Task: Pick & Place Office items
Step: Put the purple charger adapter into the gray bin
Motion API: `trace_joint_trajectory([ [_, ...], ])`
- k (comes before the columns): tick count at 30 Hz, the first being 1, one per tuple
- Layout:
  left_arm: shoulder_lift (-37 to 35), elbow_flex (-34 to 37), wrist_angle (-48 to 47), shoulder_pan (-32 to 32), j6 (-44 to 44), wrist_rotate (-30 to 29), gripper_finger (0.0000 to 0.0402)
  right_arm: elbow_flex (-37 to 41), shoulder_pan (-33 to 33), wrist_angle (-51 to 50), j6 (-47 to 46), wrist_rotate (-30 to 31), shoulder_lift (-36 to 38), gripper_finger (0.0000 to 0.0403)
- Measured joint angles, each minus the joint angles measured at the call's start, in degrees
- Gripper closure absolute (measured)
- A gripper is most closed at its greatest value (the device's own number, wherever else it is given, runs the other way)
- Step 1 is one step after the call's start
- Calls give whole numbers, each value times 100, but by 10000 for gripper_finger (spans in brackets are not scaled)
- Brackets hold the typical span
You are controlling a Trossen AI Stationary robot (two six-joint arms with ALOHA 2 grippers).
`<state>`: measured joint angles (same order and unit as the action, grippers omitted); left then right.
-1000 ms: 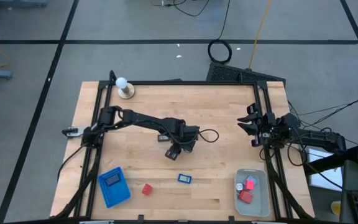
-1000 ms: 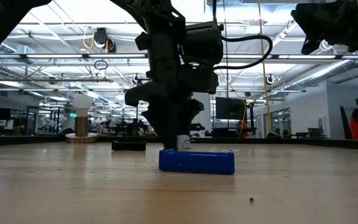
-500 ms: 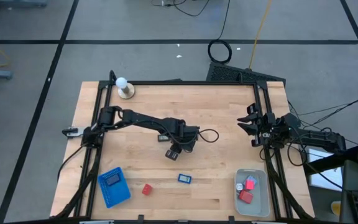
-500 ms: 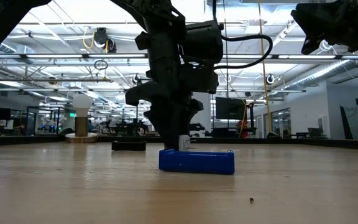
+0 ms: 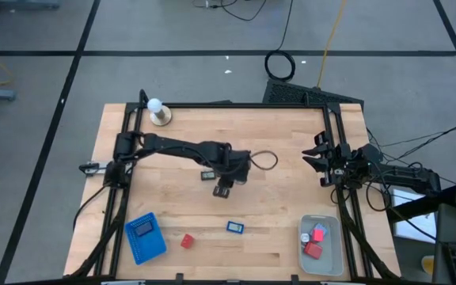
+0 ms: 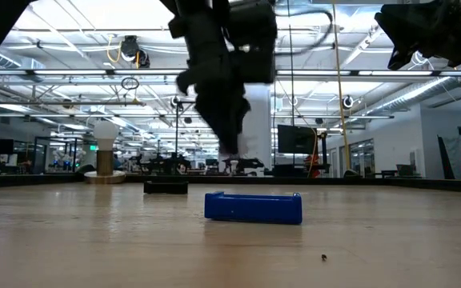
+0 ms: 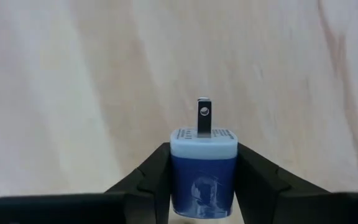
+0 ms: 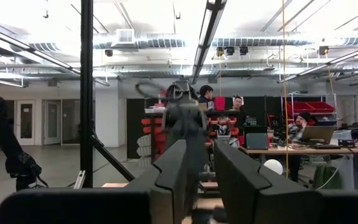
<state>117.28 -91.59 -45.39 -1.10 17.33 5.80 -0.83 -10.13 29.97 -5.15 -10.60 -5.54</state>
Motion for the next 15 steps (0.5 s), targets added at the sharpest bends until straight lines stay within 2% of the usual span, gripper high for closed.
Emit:
trace_joint_trajectory([
  [9, -653, -11, 1198, -324, -1682, 73, 270, 0, -1, -12, 0, 1, 0, 330],
  [15, -793, -11, 1962, -626, -2196, 321, 270, -1, 0, 23, -7, 1, 1, 330],
])
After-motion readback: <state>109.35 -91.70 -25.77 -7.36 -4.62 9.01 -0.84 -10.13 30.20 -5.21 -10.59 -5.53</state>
